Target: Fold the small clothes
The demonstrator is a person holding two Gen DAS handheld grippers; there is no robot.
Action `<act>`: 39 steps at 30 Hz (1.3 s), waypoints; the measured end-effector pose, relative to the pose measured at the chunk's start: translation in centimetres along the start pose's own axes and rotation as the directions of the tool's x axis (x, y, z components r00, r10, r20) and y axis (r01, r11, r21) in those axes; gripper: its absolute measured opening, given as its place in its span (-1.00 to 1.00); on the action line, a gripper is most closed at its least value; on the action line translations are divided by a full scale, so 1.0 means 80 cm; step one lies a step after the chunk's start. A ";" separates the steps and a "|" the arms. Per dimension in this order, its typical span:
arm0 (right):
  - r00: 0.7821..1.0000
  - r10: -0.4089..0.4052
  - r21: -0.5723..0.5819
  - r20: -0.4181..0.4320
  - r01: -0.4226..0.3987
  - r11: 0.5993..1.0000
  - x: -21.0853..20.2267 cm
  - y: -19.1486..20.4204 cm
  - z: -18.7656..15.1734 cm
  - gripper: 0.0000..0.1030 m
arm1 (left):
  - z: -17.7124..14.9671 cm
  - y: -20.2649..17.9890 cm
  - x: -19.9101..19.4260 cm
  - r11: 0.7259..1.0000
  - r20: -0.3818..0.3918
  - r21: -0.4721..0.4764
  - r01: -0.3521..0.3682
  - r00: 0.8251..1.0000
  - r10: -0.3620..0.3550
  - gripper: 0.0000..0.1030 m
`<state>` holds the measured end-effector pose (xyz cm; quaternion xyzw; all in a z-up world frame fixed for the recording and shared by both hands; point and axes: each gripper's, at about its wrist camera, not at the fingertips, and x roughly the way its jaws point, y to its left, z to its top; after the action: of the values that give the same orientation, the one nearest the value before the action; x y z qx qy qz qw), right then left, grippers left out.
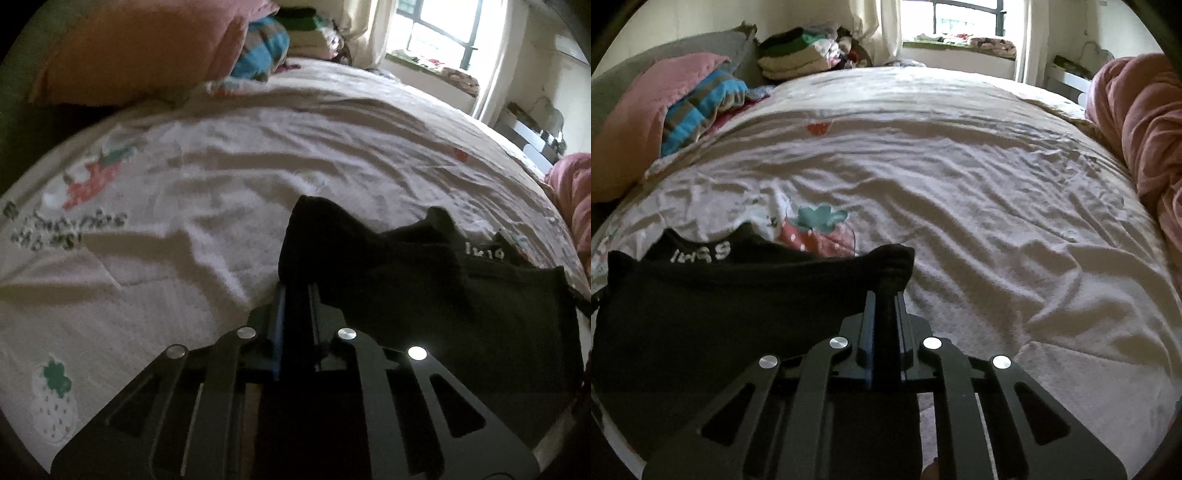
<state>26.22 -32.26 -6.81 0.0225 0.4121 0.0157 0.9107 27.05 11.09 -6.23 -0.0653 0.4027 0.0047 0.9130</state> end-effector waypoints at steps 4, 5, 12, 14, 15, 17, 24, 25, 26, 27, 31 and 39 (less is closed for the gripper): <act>0.998 0.010 0.032 0.069 -0.012 0.999 -0.022 -0.008 0.010 -0.86 | 0.014 -0.001 -0.025 1.000 0.072 0.011 0.000 0.997 0.000 -0.92; 0.996 0.015 0.038 0.084 -0.018 0.999 -0.026 -0.010 0.013 -0.86 | 0.017 -0.002 -0.029 1.000 0.085 0.012 0.003 0.996 -0.004 -0.92; 0.998 -0.004 0.047 0.070 0.001 0.999 -0.007 -0.014 0.017 -0.86 | 0.026 0.001 -0.018 1.000 0.077 0.017 -0.016 0.997 0.014 -0.92; 0.999 -0.022 0.050 0.047 0.020 0.999 0.004 -0.013 0.010 -0.86 | 0.022 0.006 -0.008 1.000 0.051 0.011 -0.020 0.999 0.019 -0.92; 0.999 -0.028 0.054 0.037 0.026 0.998 0.008 -0.013 0.007 -0.86 | 0.020 0.007 -0.004 1.000 0.041 0.009 -0.022 0.999 0.022 -0.92; 0.999 -0.034 0.063 0.023 0.032 0.998 0.014 -0.014 0.001 -0.86 | 0.016 0.007 0.000 0.999 0.027 0.016 -0.030 0.999 0.030 -0.92; 0.997 -0.072 0.043 0.017 0.072 0.996 0.018 -0.009 -0.005 -0.84 | 0.010 0.004 0.003 0.998 0.011 0.033 -0.046 0.999 0.045 -0.90; 0.997 -0.077 0.042 0.016 0.076 0.996 0.019 -0.008 -0.006 -0.84 | 0.010 0.003 0.003 0.998 0.012 0.038 -0.050 0.999 0.049 -0.90; 0.997 -0.079 0.042 0.015 0.079 0.996 0.019 -0.008 -0.008 -0.84 | 0.009 0.002 0.002 0.998 0.012 0.041 -0.051 0.999 0.051 -0.89; 0.997 -0.079 0.046 0.015 0.079 0.996 0.019 -0.010 -0.009 -0.84 | 0.008 0.001 0.001 0.998 0.011 0.044 -0.052 0.999 0.052 -0.89; 0.997 -0.077 0.067 0.018 0.076 0.995 0.017 -0.014 -0.011 -0.84 | 0.007 0.001 -0.002 0.998 0.014 0.038 -0.055 0.998 0.054 -0.89; 0.997 -0.055 0.085 0.058 0.050 0.995 0.005 -0.017 -0.009 -0.84 | 0.018 0.015 -0.042 0.997 0.132 -0.021 -0.077 0.988 0.079 -1.00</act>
<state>25.98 -33.62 -7.66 0.0498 0.3852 -0.0262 0.9211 25.80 12.58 -2.93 -0.0563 0.3433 0.0478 0.9363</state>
